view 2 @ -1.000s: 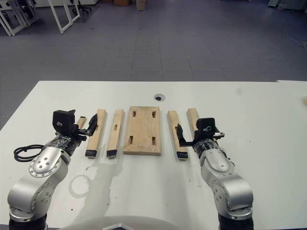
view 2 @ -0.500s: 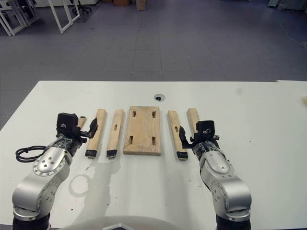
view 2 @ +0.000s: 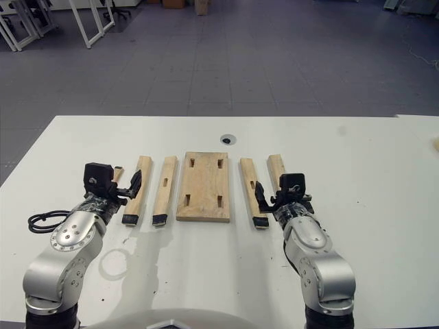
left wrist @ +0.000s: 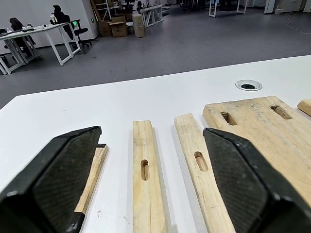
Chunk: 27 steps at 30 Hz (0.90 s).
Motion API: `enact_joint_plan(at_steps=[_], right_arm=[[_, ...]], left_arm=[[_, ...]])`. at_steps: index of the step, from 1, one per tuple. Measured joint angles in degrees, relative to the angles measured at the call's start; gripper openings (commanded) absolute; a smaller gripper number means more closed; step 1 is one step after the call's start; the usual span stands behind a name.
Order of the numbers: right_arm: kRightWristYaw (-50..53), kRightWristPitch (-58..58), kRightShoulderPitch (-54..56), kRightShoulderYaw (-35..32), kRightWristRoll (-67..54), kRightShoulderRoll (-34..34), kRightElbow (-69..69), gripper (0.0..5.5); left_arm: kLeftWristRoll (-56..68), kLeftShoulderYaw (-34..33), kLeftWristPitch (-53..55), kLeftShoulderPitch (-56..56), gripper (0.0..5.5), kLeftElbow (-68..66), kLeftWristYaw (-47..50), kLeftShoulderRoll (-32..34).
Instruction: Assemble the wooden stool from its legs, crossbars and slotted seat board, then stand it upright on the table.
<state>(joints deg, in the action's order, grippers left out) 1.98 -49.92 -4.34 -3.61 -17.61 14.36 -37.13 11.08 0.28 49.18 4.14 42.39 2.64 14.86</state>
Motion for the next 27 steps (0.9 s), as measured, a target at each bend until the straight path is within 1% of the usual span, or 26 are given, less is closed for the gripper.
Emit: enact_joint_plan(at_steps=[9, 11, 13, 16, 21, 24, 27], right_arm=[[-1.4, 0.0, 1.0, -0.1, 1.2, 0.0, 1.1, 4.16], [-2.5, 0.1, 1.6, -1.1, 1.6, 0.5, 2.7, 4.16], [-4.6, 1.1, 2.8, -4.7, 1.6, 2.9, 6.0, 4.16], [-9.4, 4.9, 5.1, -11.1, 1.7, 9.2, 15.4, 4.16], [-19.7, 13.0, 3.6, -13.2, 1.7, 14.2, 28.0, 4.16], [-23.7, 17.5, 2.6, -13.1, 2.1, 15.2, 35.0, 4.16], [-25.2, 19.9, 1.0, -13.0, 2.8, 15.3, 37.6, 4.16]], left_arm=[[-0.7, 0.5, 0.0, 0.1, 3.91, 0.0, -0.1, -0.9], [-0.8, 0.5, 0.0, 0.1, 3.91, 0.0, -0.1, -1.0], [-1.2, 0.5, -0.1, 0.1, 3.91, 0.0, -0.1, -1.2], [-1.2, 0.6, -0.1, 0.7, 3.91, 0.0, -0.1, -1.6], [-1.4, 1.0, -0.5, 0.8, 3.91, 0.0, -0.2, -1.6], [-1.5, 1.1, -0.5, 1.0, 3.91, 0.0, -0.2, -2.3], [-1.5, 1.1, -0.5, 1.0, 3.91, 0.0, -0.3, -2.3]])
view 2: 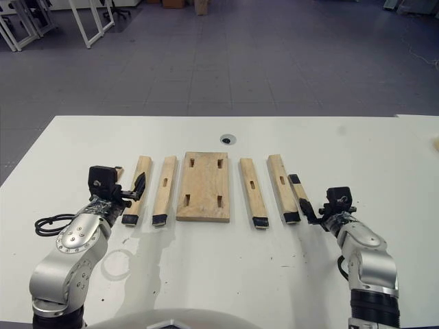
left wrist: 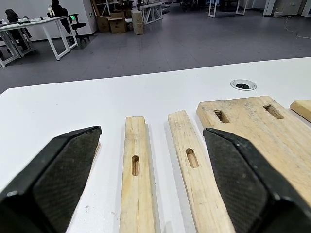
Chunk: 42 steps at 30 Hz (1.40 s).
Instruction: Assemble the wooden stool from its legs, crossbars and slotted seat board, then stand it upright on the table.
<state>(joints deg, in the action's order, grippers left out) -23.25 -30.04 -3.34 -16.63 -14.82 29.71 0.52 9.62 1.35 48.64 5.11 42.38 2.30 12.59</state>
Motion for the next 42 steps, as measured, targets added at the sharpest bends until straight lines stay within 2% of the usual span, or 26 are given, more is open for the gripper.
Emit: enact_joint_plan(at_steps=[11, 20, 27, 33, 36, 38, 40, 42], right_arm=[[-2.0, 4.5, -1.3, 2.1, 1.4, 0.0, 3.0, 4.16], [-4.3, 8.0, 1.8, 3.6, 1.3, 0.8, 10.0, 2.56], [-5.1, 9.1, 0.6, 5.6, 1.3, 1.1, 8.8, 1.28], [-4.5, 9.1, 0.6, 5.1, 1.1, 0.7, 9.0, 1.27], [2.6, 9.4, 1.6, 1.6, 2.2, 0.3, 9.1, 1.27], [7.5, 9.5, 3.3, -0.1, 4.1, 0.1, 3.5, 1.27], [10.0, 11.5, 7.2, 2.7, 7.3, -0.3, -6.3, 1.27], [9.9, 12.8, 8.0, 9.5, 9.8, -2.7, -14.1, 1.27]], left_arm=[[-0.9, 0.0, 0.0, -0.4, 3.91, 0.0, -0.8, 0.0], [-1.0, -0.1, 0.3, -0.5, 3.91, 0.0, -1.4, 0.0], [-1.0, -0.5, 0.4, -0.4, 3.91, 0.0, -1.7, 0.0], [-1.2, -1.3, 0.4, -1.0, 3.91, -1.1, -1.7, 0.0], [-0.9, -2.4, 0.4, -1.7, 3.91, -1.7, -2.3, 0.0], [0.0, -2.9, 0.4, -3.2, 3.91, -2.6, -4.9, 1.1], [1.8, -3.1, -0.2, -4.7, 3.91, -5.0, -9.7, 3.3], [8.6, -5.9, 1.5, -7.6, 3.91, -8.1, -14.4, 2.6]])
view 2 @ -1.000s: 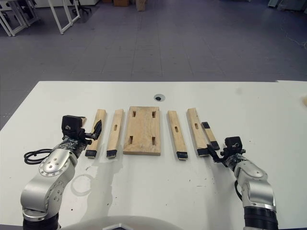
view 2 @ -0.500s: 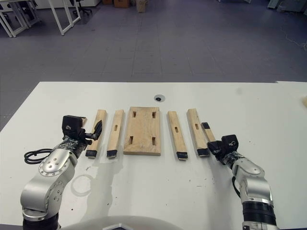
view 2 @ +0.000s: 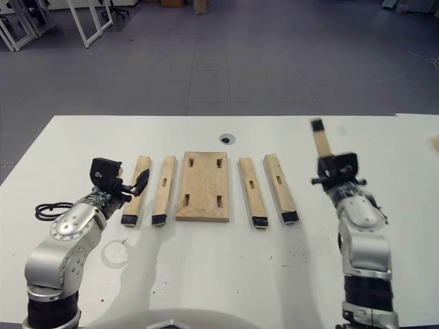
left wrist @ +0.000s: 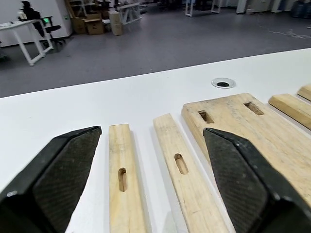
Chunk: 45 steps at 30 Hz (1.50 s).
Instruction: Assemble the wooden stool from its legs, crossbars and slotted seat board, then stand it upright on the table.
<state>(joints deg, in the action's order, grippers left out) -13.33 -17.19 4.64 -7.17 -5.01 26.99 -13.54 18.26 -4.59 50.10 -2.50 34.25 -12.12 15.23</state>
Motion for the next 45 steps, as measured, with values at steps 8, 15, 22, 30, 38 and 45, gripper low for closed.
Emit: enact_joint_plan(at_steps=[8, 15, 22, 30, 38, 45], right_arm=[[-1.4, -1.7, -0.2, 15.3, 1.1, -9.6, -7.5, 1.27], [-1.2, -6.7, 1.5, 22.2, 0.3, -15.3, -14.1, 1.27], [-2.0, -8.0, -1.5, 25.4, 0.4, -15.8, -15.8, 1.27], [-2.6, -9.3, -3.1, 28.8, 0.5, -15.8, -18.0, 1.27], [-2.3, -10.5, -3.1, 28.7, 0.6, -15.8, -18.4, 1.27], [-2.2, -10.5, -3.1, 28.6, 0.6, -15.9, -18.5, 1.27]], left_arm=[[38.8, -20.9, 17.7, -16.4, 3.91, -20.9, -5.3, -10.3], [43.9, -19.6, 18.9, -17.7, 3.91, -26.3, -1.6, -12.6], [44.7, -16.6, 17.0, -18.6, 3.91, -26.6, -2.0, -12.0], [44.2, -15.1, 15.5, -18.6, 3.65, -27.5, -1.5, -10.6], [50.9, -16.3, 16.1, -18.6, 2.25, -28.3, 0.6, -10.8], [51.8, -15.8, 15.6, -18.6, 1.29, -28.3, 4.0, -10.8]])
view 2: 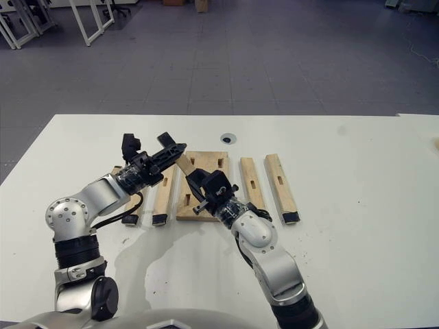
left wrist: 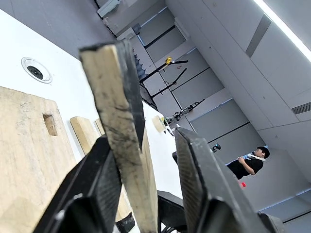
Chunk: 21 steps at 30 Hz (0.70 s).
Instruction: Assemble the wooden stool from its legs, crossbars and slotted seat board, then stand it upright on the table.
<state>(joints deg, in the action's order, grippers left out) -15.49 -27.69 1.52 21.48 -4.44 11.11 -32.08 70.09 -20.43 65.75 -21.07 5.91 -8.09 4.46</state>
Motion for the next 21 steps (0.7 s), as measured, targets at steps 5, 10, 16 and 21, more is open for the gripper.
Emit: enact_joint_plan(at_steps=[5, 10, 16, 21], right_arm=[[0.0, 0.3, 0.0, -0.1, 0.0, 0.0, -0.1, 1.27], [-0.2, 0.4, 0.0, -0.1, -0.1, 0.0, 0.0, 1.27], [-0.9, 0.9, 0.0, -0.4, -0.1, 0.9, 0.7, 2.54], [-1.7, -0.3, 0.1, -2.9, -0.2, 2.2, 0.8, 3.56]], left_arm=[[0.1, 0.5, -0.7, 0.0, 0.5, 0.0, 0.5, 0.3], [1.6, 0.8, -0.6, 0.0, 0.42, 0.0, 0.5, 1.0], [3.1, 2.4, 0.2, 0.0, 0.42, 0.0, -1.9, 3.6], [-4.1, 2.1, -7.7, -0.1, 0.42, -0.3, -0.5, 5.4]])
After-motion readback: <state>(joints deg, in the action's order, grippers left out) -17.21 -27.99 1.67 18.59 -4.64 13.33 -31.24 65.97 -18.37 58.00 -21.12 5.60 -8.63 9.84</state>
